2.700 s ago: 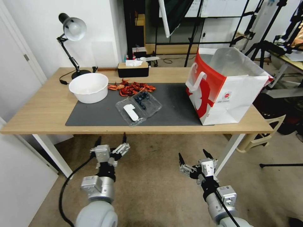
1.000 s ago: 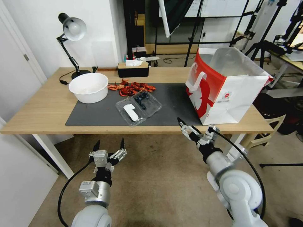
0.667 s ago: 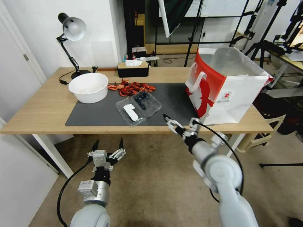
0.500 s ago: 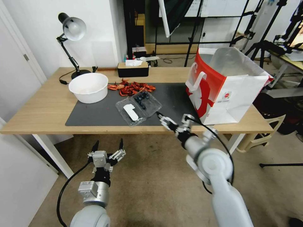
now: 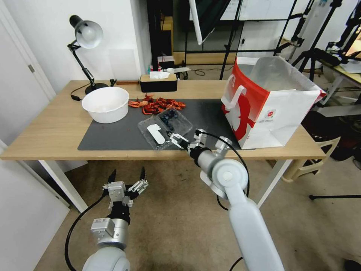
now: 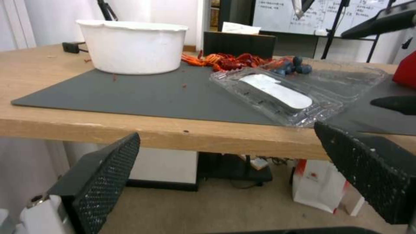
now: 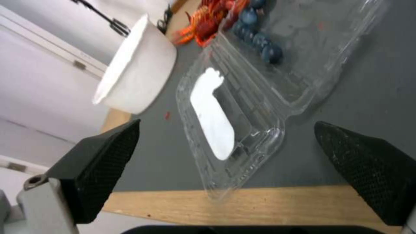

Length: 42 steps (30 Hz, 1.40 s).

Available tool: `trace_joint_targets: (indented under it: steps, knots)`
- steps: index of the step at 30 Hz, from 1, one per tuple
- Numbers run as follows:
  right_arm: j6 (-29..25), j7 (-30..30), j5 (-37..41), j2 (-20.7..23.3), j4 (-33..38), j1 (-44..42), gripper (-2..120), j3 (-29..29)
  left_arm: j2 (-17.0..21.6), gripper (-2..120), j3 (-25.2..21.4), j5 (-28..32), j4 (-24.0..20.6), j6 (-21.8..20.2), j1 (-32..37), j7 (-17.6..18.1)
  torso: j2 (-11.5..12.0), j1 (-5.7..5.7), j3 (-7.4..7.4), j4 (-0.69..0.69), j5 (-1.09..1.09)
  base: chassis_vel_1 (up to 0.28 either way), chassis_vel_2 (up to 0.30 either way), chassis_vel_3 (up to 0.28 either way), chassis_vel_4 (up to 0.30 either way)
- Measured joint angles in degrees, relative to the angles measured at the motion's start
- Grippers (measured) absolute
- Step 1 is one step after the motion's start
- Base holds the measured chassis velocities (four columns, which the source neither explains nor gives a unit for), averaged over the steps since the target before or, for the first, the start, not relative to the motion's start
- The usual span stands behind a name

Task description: Close the takeout container lid, then place the container into the takeout bag.

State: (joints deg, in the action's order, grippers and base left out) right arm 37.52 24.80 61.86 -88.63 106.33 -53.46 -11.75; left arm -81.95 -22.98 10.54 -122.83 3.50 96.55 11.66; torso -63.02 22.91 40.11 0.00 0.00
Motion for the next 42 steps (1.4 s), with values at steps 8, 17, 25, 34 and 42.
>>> trace_joint_targets:
  steps: [8,17,25,34,42]
  knots:
    - [1.1,0.8,0.2,-0.6,-1.8,1.6,100,0.8,-0.3,100,0.0,0.1,0.0,0.1,0.2,0.3,0.0,0.00,0.00,0.00,0.00,0.000,0.000,0.000,0.000]
    - [1.5,1.3,-0.9,-1.7,-4.3,2.8,100,1.7,-0.1,100,-0.6,0.2,-0.3,-0.2,0.5,0.4,0.0,0.00,0.00,0.00,0.00,0.000,0.000,0.000,0.000]
    - [1.8,1.4,-2.6,-2.2,-5.7,3.7,100,2.5,0.0,100,-0.7,0.3,-0.4,-0.1,0.4,0.7,0.0,0.01,0.00,0.00,0.00,0.000,0.000,0.000,0.000]
    - [1.9,1.3,-2.6,-2.7,-7.6,5.3,100,2.8,-0.1,100,-0.9,0.5,-0.1,0.3,0.5,0.9,0.0,0.01,0.00,0.00,0.00,0.000,0.000,0.000,0.000]
    - [2.0,1.1,-2.5,-3.3,-9.3,6.6,100,3.4,-0.1,100,-1.2,0.8,0.0,0.8,0.5,1.0,0.0,0.01,0.00,0.00,0.00,0.000,0.000,0.000,0.000]
